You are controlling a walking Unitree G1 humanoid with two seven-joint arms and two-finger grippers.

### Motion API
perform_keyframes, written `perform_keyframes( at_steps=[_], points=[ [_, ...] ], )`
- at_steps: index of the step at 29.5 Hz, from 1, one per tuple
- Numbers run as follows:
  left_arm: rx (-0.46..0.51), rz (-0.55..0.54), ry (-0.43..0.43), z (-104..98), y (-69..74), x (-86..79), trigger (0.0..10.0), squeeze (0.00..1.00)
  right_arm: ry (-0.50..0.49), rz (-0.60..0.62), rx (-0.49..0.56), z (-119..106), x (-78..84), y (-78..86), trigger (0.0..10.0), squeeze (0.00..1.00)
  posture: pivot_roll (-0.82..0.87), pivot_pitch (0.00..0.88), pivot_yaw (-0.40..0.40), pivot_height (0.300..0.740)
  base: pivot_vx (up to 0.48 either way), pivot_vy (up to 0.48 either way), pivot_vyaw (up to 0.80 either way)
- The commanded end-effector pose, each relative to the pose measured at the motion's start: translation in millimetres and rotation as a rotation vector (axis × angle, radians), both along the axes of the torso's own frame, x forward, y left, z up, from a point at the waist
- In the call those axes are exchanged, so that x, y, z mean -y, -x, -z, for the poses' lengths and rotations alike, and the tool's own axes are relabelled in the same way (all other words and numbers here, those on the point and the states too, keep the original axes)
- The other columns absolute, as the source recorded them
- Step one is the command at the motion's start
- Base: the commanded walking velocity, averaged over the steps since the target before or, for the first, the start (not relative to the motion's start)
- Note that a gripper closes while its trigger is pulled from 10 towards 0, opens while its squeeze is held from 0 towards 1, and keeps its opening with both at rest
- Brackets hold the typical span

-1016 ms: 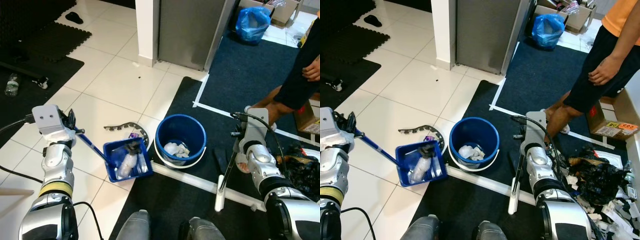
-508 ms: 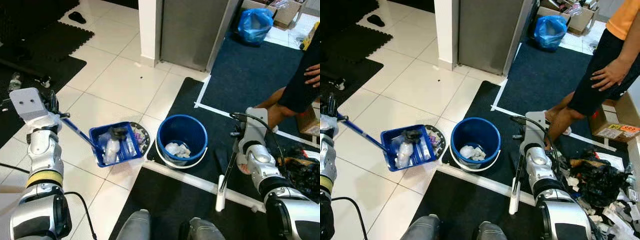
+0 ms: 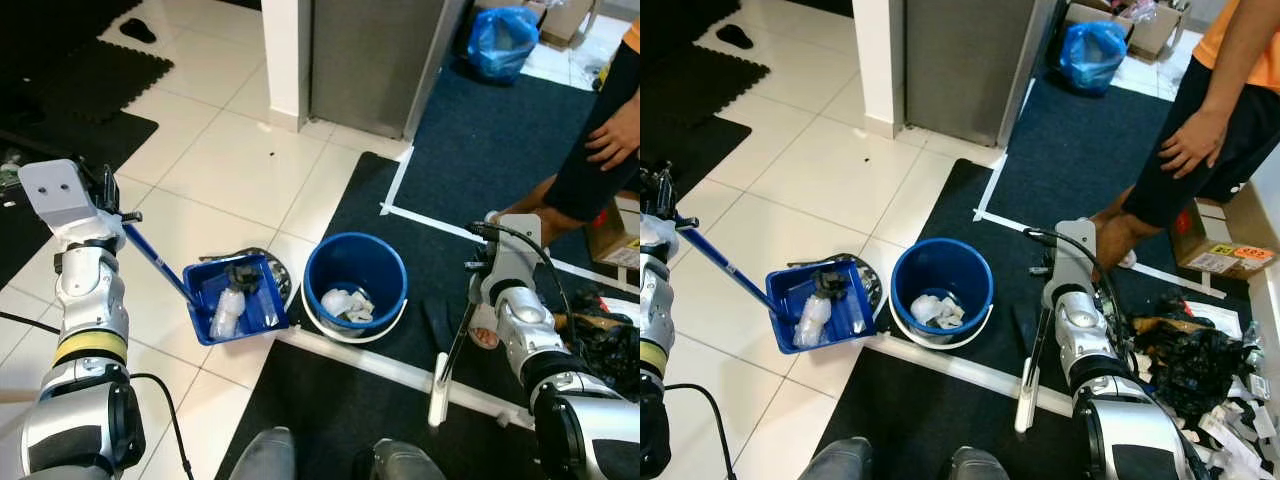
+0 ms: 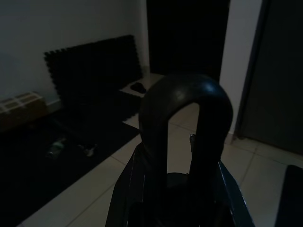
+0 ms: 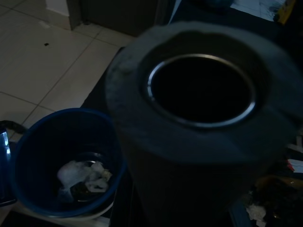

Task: Sweep floor

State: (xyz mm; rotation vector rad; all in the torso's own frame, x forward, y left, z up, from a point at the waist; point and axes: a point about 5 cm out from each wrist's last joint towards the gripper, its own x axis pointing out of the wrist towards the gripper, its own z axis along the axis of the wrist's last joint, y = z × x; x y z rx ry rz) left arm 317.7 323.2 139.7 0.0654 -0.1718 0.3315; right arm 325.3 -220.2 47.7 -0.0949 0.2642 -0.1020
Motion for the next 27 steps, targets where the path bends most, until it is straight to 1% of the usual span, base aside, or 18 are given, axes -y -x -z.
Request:
perform_keyframes(
  at_steps=[1, 9, 24, 27],
  points=[
    [0.077, 0.019, -0.003, -16.5, -6.1, 5.1, 10.0, 0.00, 0.008, 0.015, -0.013, 1.2, 4.9, 1.7, 10.0, 0.00, 0.20, 0.048, -0.070, 0.740, 0.345, 0.000, 0.00],
    [0.102, 0.039, -0.008, -25.5, -11.2, 8.7, 10.0, 0.00, 0.009, 0.014, -0.006, -0.8, 4.3, -0.1, 10.0, 0.00, 0.20, 0.038, -0.067, 0.740, 0.346, 0.000, 0.00],
    [0.094, 0.062, 0.009, -23.4, -13.9, 15.1, 10.0, 0.00, 0.000, 0.022, -0.008, 1.6, 3.4, 1.8, 10.0, 0.00, 0.20, 0.045, -0.057, 0.740, 0.350, 0.000, 0.00],
    [0.100, 0.093, 0.027, -21.8, -15.0, 20.7, 10.0, 0.00, -0.002, 0.026, -0.009, 2.3, 3.1, 2.2, 10.0, 0.00, 0.20, 0.047, -0.055, 0.740, 0.000, 0.000, 0.00]
  ],
)
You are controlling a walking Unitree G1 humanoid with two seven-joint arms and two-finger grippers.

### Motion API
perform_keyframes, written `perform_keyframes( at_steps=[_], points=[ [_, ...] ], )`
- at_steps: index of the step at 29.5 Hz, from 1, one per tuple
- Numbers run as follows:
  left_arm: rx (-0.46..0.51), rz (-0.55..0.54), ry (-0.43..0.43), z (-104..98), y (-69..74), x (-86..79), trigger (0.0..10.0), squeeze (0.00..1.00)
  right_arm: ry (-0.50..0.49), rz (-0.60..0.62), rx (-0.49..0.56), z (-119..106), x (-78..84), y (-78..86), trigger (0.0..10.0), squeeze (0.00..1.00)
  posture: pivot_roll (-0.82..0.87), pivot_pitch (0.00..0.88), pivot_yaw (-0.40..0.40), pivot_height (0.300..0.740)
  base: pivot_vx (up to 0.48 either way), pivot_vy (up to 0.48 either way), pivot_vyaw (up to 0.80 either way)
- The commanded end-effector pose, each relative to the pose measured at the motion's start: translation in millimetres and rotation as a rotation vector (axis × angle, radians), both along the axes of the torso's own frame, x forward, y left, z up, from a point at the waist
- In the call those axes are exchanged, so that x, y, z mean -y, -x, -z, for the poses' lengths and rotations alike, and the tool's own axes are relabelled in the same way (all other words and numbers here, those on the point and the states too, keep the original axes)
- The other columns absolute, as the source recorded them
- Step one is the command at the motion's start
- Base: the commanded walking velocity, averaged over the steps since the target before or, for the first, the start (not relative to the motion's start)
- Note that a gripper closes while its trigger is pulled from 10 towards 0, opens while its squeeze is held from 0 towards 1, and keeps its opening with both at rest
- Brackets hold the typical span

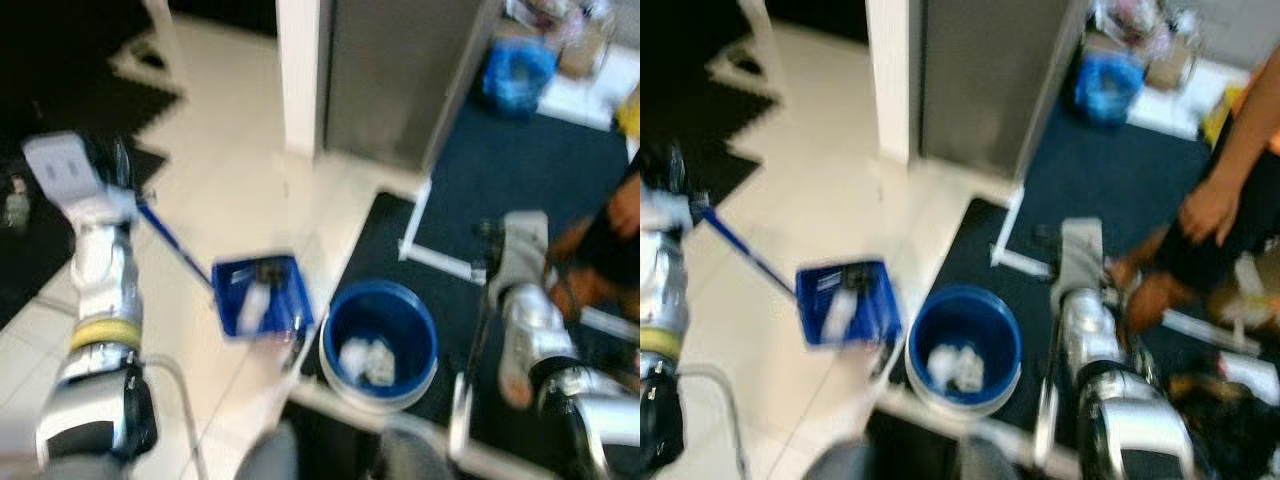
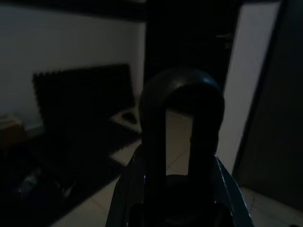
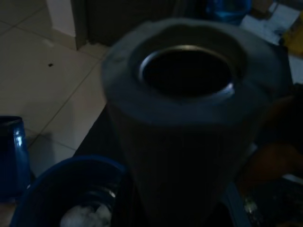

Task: Sweep floor

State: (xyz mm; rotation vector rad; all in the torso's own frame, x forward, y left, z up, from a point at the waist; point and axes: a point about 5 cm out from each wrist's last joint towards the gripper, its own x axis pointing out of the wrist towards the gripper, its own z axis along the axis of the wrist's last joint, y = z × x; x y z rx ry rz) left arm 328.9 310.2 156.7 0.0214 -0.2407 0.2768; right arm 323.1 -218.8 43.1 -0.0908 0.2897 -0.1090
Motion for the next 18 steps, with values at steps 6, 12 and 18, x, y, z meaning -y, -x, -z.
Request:
perform_keyframes(
  at_steps=[6, 12, 18],
  points=[
    [0.039, 0.093, -0.001, -4.1, -4.4, 16.5, 10.0, 0.00, 0.001, 0.019, 0.014, -1.5, 4.6, 0.7, 10.0, 0.00, 0.20, 0.049, -0.055, 0.740, 0.000, 0.000, 0.00],
    [0.068, 0.085, 0.002, -7.6, -4.2, 18.1, 10.0, 0.00, 0.002, 0.019, 0.013, -0.9, 5.1, 1.5, 10.0, 0.00, 0.20, 0.052, -0.056, 0.740, 0.156, -0.182, 0.00],
    [0.106, 0.081, -0.007, -16.9, -4.2, 15.9, 10.0, 0.00, 0.003, 0.019, 0.014, -0.9, 5.3, 1.6, 10.0, 0.00, 0.20, 0.052, -0.056, 0.740, 0.000, 0.000, 0.00]
  ],
)
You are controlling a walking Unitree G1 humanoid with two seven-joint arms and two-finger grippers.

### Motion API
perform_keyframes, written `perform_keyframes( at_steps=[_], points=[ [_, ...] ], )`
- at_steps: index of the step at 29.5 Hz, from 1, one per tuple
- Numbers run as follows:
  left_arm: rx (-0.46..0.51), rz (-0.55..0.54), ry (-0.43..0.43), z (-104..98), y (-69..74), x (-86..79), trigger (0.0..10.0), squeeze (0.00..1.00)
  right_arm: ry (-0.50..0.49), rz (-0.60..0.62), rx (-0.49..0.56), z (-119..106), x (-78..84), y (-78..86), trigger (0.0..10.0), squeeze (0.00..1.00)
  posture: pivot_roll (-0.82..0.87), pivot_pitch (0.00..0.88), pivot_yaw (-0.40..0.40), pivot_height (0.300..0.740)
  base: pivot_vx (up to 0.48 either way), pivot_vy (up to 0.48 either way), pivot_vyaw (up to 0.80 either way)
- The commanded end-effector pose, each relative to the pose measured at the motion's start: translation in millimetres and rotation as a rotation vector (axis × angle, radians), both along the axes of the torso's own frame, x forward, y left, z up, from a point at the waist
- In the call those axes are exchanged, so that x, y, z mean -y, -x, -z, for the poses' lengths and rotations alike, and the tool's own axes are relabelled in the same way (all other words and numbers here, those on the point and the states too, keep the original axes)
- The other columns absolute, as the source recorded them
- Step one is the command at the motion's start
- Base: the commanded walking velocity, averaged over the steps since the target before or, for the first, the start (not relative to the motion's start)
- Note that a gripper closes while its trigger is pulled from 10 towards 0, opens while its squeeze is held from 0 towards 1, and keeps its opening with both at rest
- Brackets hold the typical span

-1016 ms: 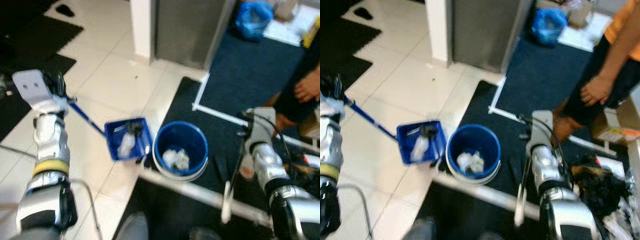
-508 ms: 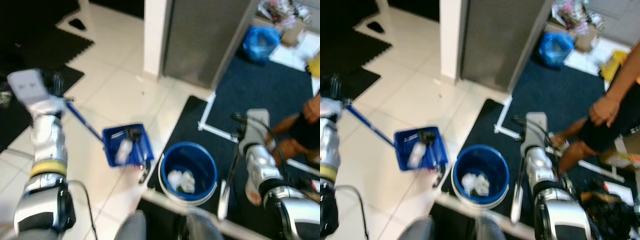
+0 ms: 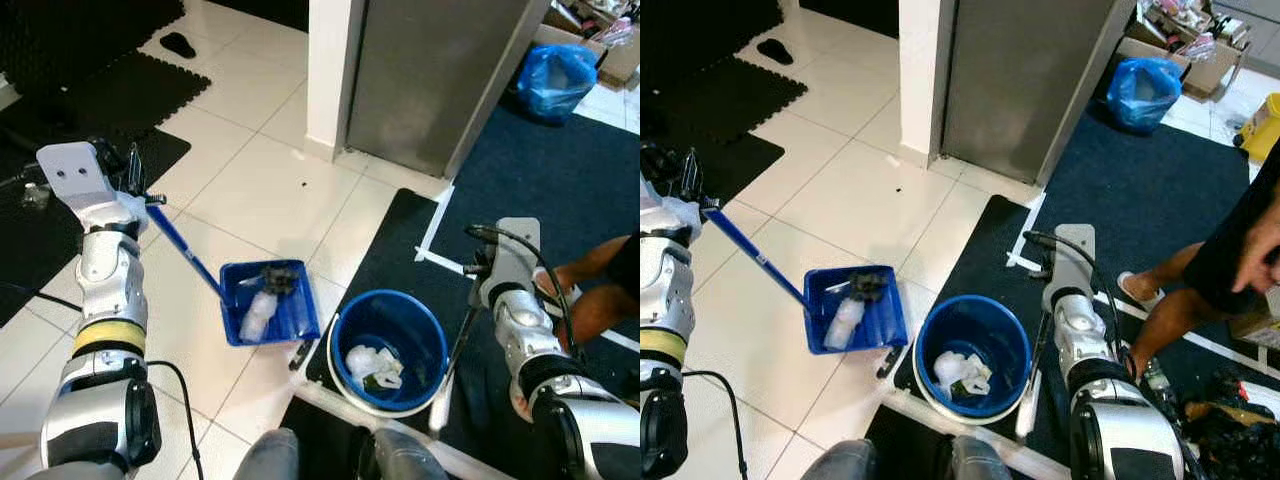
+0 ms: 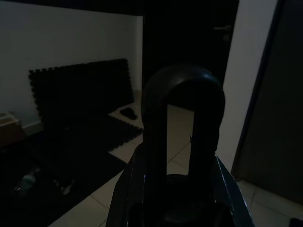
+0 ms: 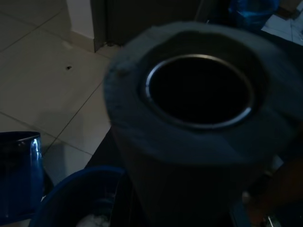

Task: Sweep floor

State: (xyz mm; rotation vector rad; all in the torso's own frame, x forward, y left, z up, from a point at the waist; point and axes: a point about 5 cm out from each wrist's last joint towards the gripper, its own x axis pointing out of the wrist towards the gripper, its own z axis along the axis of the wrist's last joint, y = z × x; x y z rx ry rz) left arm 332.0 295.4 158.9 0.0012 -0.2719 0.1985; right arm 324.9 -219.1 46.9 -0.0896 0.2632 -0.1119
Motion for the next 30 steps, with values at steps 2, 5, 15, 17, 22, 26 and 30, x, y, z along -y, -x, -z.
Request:
perform_keyframes(
  at_steps=[2, 5, 15, 17, 22, 26, 30],
  points=[
    [0.093, -0.001, -0.015, -20.1, -1.2, -0.2, 10.0, 0.00, 0.002, 0.016, -0.012, 2.7, 5.1, 3.2, 10.0, 0.00, 0.20, 0.051, -0.056, 0.740, 0.000, 0.000, 0.00],
    [0.105, 0.000, -0.017, -23.6, -1.0, -0.7, 10.0, 0.00, 0.002, 0.014, -0.012, 2.5, 4.5, 2.9, 10.0, 0.00, 0.20, 0.051, -0.056, 0.740, 0.000, 0.000, 0.00],
    [0.118, 0.051, -0.029, -30.1, -1.6, 4.6, 10.0, 0.00, 0.091, 0.012, -0.021, -0.8, 9.8, 1.3, 10.0, 0.00, 0.20, 0.042, -0.062, 0.740, 0.000, -0.216, 0.00],
    [0.118, 0.052, -0.028, -30.0, -1.7, 5.1, 10.0, 0.00, 0.103, 0.015, -0.024, -1.0, 11.6, 1.5, 10.0, 0.00, 0.20, 0.042, -0.062, 0.740, 0.000, -0.435, 0.00],
    [0.121, 0.049, -0.016, -28.6, -1.8, 7.7, 10.0, 0.00, 0.115, 0.032, -0.026, -2.4, 19.0, 2.4, 10.0, 0.00, 0.20, 0.039, -0.064, 0.740, 0.048, -0.254, 0.00],
    [0.126, 0.054, -0.007, -29.6, -2.3, 9.0, 10.0, 0.00, 0.118, 0.035, -0.022, -3.6, 20.0, 1.9, 10.0, 0.00, 0.20, 0.041, -0.062, 0.740, 0.000, 0.000, 0.00],
    [0.135, 0.047, -0.010, -33.1, -1.4, 6.2, 10.0, 0.00, 0.119, 0.034, -0.019, -3.5, 18.7, 1.7, 10.0, 0.00, 0.20, 0.041, -0.061, 0.740, 0.000, 0.000, 0.00]
  ],
)
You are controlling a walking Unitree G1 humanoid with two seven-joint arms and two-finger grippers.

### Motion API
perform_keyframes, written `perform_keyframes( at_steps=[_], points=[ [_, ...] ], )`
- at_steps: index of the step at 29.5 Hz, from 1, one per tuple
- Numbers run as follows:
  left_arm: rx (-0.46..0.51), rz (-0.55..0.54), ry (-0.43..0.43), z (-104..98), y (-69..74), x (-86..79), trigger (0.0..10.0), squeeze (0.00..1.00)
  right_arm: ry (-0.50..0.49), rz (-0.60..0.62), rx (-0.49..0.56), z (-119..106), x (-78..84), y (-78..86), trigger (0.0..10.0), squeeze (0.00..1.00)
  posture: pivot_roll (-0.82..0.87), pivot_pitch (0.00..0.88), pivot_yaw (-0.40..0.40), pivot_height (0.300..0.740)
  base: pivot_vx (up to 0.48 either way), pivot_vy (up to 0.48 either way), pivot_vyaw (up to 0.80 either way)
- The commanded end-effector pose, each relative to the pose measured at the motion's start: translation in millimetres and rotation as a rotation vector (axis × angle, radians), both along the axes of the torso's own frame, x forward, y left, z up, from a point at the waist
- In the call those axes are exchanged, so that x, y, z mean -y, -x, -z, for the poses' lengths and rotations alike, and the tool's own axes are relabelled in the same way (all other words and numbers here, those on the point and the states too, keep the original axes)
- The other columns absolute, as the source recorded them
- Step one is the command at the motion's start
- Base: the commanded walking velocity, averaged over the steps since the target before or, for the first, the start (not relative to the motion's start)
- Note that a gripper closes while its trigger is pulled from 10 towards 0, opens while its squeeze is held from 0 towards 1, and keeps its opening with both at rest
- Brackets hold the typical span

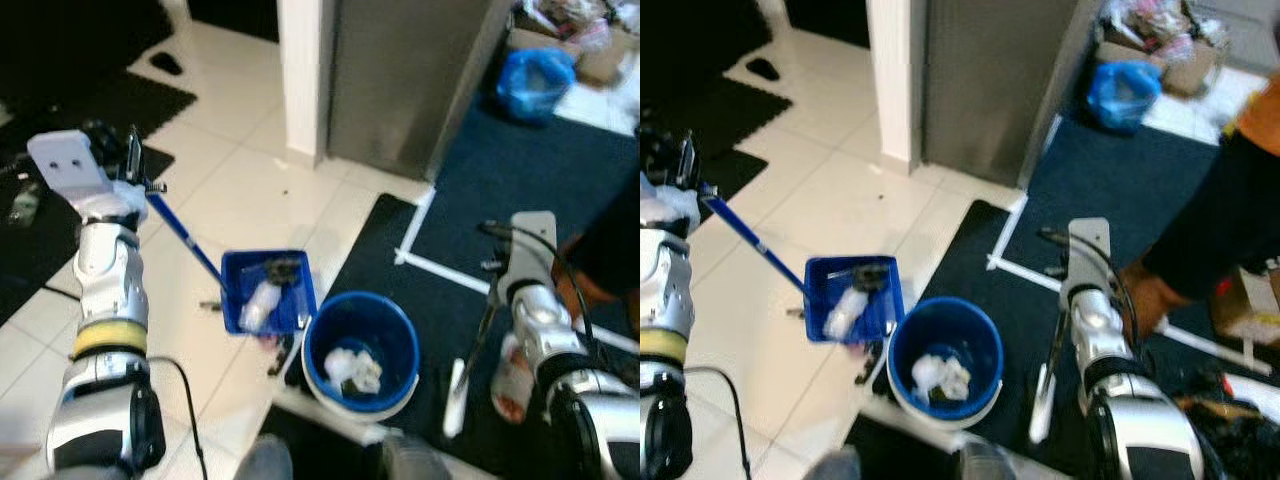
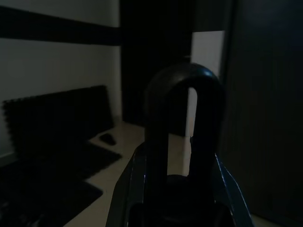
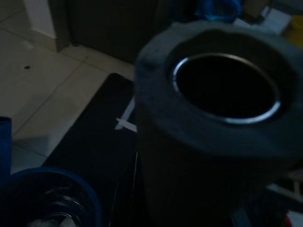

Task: Sweep floor

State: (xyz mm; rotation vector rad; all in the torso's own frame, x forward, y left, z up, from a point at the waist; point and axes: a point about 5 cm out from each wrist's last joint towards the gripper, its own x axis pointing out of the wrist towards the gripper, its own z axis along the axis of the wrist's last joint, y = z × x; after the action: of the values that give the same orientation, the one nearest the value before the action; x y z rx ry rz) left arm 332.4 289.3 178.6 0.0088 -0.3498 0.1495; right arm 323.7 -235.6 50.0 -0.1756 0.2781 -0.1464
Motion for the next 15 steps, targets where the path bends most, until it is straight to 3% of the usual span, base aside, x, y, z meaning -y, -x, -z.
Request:
perform_keyframes(
  at_steps=[1, 7, 15],
  points=[
    [0.064, -0.003, 0.011, -15.6, -0.6, -1.6, 10.0, 0.00, 0.029, 0.009, 0.001, -0.5, 1.6, 0.3, 10.0, 0.00, 0.20, 0.041, -0.060, 0.740, 0.000, 0.000, 0.00],
    [0.085, -0.017, 0.002, -23.7, 0.8, -7.2, 10.0, 0.00, 0.027, 0.007, 0.003, -0.7, -0.1, -0.4, 10.0, 0.00, 0.21, 0.041, -0.061, 0.740, 0.000, 0.000, 0.00],
    [0.184, -0.035, 0.010, -51.0, 2.7, -15.3, 10.0, 0.00, 0.021, 0.006, 0.003, -0.3, -1.3, -0.5, 10.0, 0.00, 0.21, 0.043, -0.061, 0.740, 0.000, 0.000, 0.00]
  ],
)
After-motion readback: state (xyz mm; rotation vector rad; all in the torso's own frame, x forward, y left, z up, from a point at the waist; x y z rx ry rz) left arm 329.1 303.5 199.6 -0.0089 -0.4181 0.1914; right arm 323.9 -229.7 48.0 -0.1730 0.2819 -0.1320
